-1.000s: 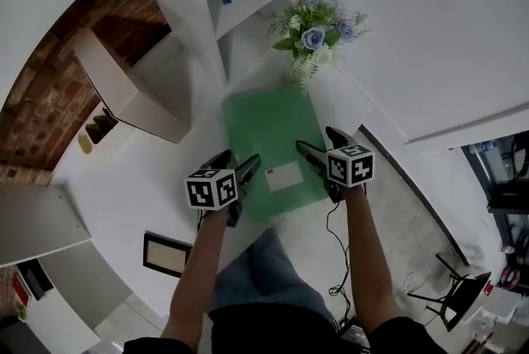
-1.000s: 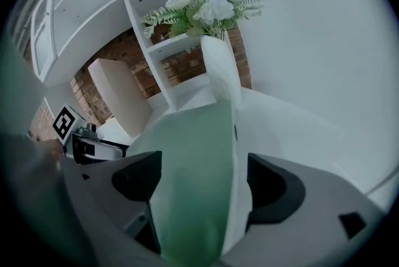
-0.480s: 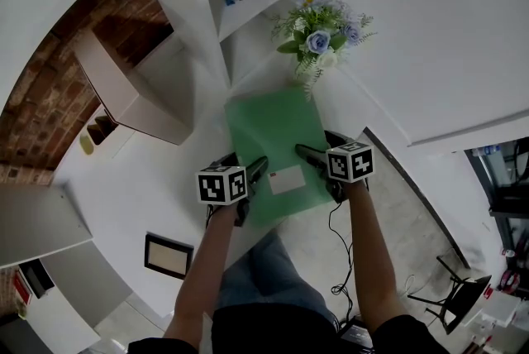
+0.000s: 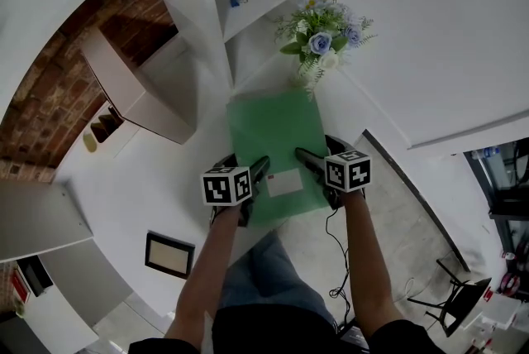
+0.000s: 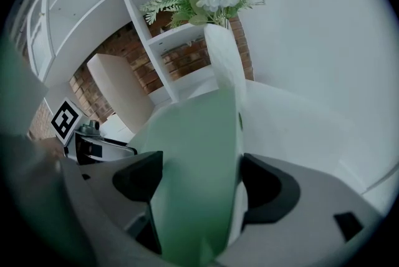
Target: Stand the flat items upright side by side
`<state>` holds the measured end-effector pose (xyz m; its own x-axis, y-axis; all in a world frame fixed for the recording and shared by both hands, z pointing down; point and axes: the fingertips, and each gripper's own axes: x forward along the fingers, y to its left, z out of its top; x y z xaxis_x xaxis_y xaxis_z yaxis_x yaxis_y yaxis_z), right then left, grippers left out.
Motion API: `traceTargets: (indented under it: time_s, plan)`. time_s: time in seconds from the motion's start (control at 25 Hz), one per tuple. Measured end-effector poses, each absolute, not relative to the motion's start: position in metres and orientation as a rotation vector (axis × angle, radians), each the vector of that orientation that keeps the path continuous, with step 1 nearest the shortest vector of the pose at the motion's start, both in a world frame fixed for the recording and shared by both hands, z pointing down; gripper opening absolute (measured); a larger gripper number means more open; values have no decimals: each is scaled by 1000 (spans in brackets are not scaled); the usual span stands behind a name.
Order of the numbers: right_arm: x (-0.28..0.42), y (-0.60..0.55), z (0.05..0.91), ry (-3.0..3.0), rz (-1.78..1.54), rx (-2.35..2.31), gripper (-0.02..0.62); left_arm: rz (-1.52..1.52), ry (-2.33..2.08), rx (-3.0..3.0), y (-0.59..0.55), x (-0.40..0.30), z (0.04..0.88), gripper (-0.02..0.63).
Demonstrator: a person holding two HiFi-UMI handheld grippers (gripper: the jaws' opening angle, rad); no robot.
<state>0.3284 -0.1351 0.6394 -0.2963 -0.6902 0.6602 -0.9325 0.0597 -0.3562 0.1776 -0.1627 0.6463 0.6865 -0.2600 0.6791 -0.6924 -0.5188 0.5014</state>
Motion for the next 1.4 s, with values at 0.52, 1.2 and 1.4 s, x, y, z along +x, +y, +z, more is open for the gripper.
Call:
traceTargets:
  time_s: [0.52, 1.2, 1.4]
  plan:
    - [291, -126, 602, -2104, 982, 1742, 388, 688, -807, 2204, -154, 139, 612, 341]
    - [231, -106, 519, -2328, 636, 1882, 365, 568, -980, 2358, -128, 74, 545, 341]
    - [224, -105, 487, -2424, 476, 1928, 365, 484, -1048, 2484, -129, 67, 517, 341]
